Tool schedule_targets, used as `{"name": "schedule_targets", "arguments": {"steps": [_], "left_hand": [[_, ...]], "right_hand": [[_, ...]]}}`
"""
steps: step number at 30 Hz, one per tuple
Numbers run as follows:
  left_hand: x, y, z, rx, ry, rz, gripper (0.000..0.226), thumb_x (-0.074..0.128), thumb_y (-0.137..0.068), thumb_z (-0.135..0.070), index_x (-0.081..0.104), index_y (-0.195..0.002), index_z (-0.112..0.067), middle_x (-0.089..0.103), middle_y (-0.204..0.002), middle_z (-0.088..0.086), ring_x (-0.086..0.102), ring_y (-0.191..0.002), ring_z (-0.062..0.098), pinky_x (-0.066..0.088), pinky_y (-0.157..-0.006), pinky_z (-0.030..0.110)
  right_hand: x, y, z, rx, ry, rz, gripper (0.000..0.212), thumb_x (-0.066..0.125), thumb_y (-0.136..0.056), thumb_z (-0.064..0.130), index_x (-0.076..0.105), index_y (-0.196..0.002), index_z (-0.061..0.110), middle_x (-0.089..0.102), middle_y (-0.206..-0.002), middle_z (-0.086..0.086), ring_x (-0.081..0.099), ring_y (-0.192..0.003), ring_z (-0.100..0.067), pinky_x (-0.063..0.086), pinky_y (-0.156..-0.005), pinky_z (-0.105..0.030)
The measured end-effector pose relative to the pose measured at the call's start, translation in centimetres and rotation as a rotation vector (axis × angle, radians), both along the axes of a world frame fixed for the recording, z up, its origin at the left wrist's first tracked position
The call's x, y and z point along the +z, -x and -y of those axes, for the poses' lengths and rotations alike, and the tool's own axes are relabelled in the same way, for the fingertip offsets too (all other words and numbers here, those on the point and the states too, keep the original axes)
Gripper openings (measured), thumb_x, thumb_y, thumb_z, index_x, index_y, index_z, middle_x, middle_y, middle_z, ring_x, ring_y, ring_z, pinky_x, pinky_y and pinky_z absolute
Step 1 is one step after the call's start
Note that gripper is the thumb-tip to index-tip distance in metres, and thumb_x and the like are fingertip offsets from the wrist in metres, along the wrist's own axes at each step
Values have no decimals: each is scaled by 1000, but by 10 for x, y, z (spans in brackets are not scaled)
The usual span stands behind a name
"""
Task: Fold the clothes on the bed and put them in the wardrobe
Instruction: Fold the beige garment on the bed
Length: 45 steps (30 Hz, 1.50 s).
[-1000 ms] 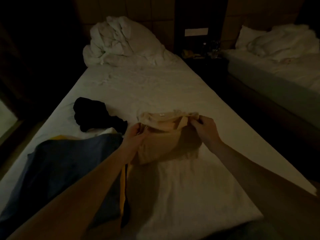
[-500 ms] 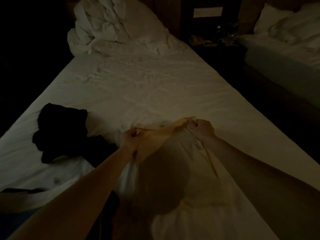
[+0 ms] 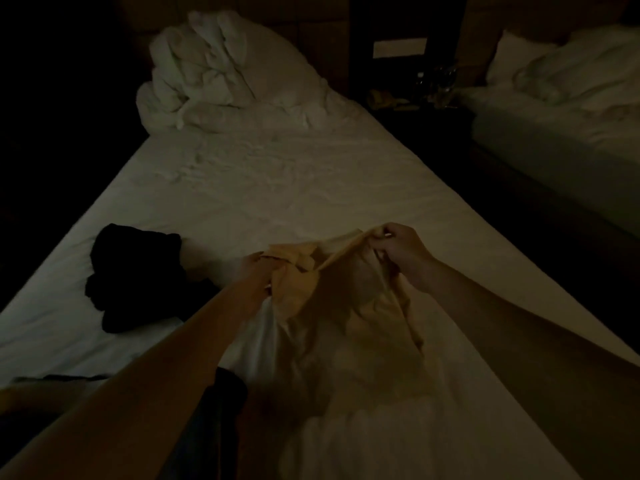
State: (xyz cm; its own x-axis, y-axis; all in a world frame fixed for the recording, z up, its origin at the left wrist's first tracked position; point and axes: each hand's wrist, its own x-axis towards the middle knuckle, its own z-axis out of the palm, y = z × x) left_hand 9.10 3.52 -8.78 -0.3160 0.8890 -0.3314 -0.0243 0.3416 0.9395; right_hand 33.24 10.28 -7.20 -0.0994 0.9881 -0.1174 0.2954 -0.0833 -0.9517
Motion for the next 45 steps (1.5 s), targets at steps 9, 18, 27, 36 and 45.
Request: {"name": "schedule_targets", "arguments": {"steps": [9,18,27,36,45], "left_hand": [[102,-18,122,40,-250,-73,7,67,-88,-7,67,-92,-13,68,-94,11,68,-90,29,57,-68,34],[165,-27,235,88,-403,-49,10,72,-83,-3,70,-90,-9,70,-95,17,69,-91,33,58,-80,45],[211,-13,341,118,-480,-91,9,69,-86,-10,65,-88,-17,73,-79,2,67,-76,17,54,-55,21],[234,55,428,87,-421,-116,9,61,-89,-5,66,-94,-10,68,-93,11,67,-88,26,55,-74,36],[203,143,435,88,-123,-141,26,65,-87,-4,65,-112,3,68,-113,20,68,-102,32,61,-74,36]], "right_hand": [[113,-33,129,-15,-142,-131,9,68,-87,13,70,-96,10,66,-90,-4,61,-81,-16,48,-68,-30],[185,-61,233,-34,-210,-212,15,72,-82,16,71,-95,9,67,-98,-10,63,-91,-23,51,-81,-40],[217,-50,326,76,-187,-330,7,66,-85,10,69,-91,11,61,-87,-5,58,-85,-19,45,-72,-33],[214,14,378,338,-33,-372,10,68,-83,12,70,-73,11,58,-83,-10,54,-87,-27,41,-75,-37],[149,89,372,376,169,-335,9,75,-81,9,70,-86,4,57,-76,-12,55,-66,-22,41,-54,-31]]}}
